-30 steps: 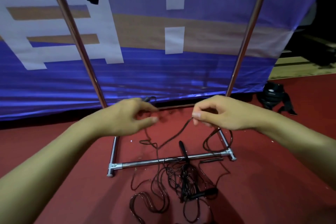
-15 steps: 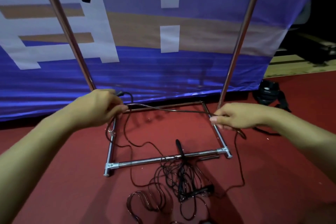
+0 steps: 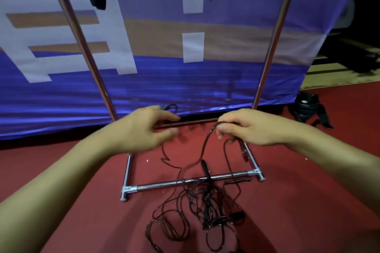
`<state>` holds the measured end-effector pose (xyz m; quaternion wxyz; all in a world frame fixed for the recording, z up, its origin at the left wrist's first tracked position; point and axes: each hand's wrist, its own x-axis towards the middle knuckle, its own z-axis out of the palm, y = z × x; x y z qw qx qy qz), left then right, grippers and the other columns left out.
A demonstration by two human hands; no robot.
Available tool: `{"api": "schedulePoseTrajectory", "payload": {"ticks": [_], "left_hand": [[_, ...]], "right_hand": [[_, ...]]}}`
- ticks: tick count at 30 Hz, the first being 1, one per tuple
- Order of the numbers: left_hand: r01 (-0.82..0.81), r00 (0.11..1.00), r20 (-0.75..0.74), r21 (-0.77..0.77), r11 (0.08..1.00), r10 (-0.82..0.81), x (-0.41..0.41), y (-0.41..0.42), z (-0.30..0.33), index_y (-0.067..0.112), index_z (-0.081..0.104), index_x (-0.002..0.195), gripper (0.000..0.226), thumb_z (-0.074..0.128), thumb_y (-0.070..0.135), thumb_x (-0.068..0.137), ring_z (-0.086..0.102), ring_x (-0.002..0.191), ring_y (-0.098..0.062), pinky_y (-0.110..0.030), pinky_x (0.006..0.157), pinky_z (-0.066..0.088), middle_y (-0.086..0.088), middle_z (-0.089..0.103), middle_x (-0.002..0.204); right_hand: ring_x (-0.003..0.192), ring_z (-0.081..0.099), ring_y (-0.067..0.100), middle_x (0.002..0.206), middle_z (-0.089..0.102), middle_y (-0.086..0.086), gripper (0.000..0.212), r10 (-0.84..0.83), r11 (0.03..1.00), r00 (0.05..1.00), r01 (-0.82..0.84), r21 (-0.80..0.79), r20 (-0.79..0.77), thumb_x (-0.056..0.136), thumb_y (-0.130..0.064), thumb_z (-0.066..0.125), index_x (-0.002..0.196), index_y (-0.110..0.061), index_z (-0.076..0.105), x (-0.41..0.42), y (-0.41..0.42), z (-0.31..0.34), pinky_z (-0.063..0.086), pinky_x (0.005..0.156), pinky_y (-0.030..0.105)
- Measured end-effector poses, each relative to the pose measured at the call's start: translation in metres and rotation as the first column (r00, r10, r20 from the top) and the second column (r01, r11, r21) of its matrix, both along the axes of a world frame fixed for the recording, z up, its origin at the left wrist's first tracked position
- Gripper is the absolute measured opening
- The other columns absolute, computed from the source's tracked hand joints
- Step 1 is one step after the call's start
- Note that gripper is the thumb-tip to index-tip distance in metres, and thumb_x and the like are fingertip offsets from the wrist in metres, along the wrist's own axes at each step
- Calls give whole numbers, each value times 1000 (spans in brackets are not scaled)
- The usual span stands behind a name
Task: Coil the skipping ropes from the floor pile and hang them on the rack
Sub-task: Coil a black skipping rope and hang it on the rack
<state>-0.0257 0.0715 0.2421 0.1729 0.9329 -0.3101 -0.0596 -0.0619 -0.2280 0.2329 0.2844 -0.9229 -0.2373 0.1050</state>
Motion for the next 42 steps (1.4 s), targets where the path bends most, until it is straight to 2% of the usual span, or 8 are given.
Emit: {"api": "schedulePoseTrajectory", "payload": {"ticks": [5,10,16,19,24,28,35,42], "left_hand": [[152,988,-31,0,988,-152,-27,-58,-10,29,71,100,46,45,66,95,55,80,-8,-33,79,48,7,53,91],[56,992,109,9,998,-57,4,-25,-9,27,62,76,35,48,41,105,61,89,-23,-45,88,49,3,52,90],[1,1000,0,281,960,-1,7,-17,-17,22,71,111,23,54,37,104,60,104,-21,-37,95,47,6,45,97],[58,994,-103,209,976,-37,-2,-27,-10,36,61,128,45,69,57,90,56,98,-8,-22,88,45,10,48,106],[162,984,-72,-13,987,-162,-15,-55,-14,31,67,92,25,52,50,101,51,75,4,-12,68,35,9,47,87],[179,980,87,5,984,-179,3,-40,-9,30,64,77,33,52,42,104,51,72,-6,-32,76,45,10,48,79],[-82,993,96,184,980,65,36,22,-16,22,72,95,26,61,46,96,64,93,-29,-44,85,52,6,51,87],[124,992,43,-59,991,-121,1,-28,1,39,65,118,40,58,65,89,55,89,-2,-20,80,42,13,50,95]], "right_hand": [[83,63,5,87,59,-13,20,68,998,984,-67,-13,162,106,-37,50,88,-40,60,-2,25,2,47,78,23],[66,62,12,71,65,-2,35,-3,978,998,17,-209,66,105,-47,48,80,-28,64,3,-1,4,46,67,26],[77,65,5,84,69,-8,25,34,969,999,-41,-242,-32,106,-33,51,85,-31,65,5,-10,-3,51,77,27],[91,66,4,95,71,-14,16,95,984,994,-87,-153,49,103,-33,59,94,-31,72,2,-2,1,49,82,23],[91,66,5,92,71,-16,15,62,998,981,-58,-24,186,99,-42,63,93,-33,73,4,12,5,52,83,30],[68,60,7,71,66,-11,31,45,991,989,-27,-129,138,98,-53,58,77,-31,65,13,2,5,48,69,27],[62,55,14,70,60,-1,42,0,985,1000,4,-172,22,106,-47,44,75,-25,62,18,-19,-2,43,66,26],[69,59,20,75,63,1,40,75,988,992,-60,-141,99,105,-53,42,82,-30,65,9,20,5,50,73,39]]}}
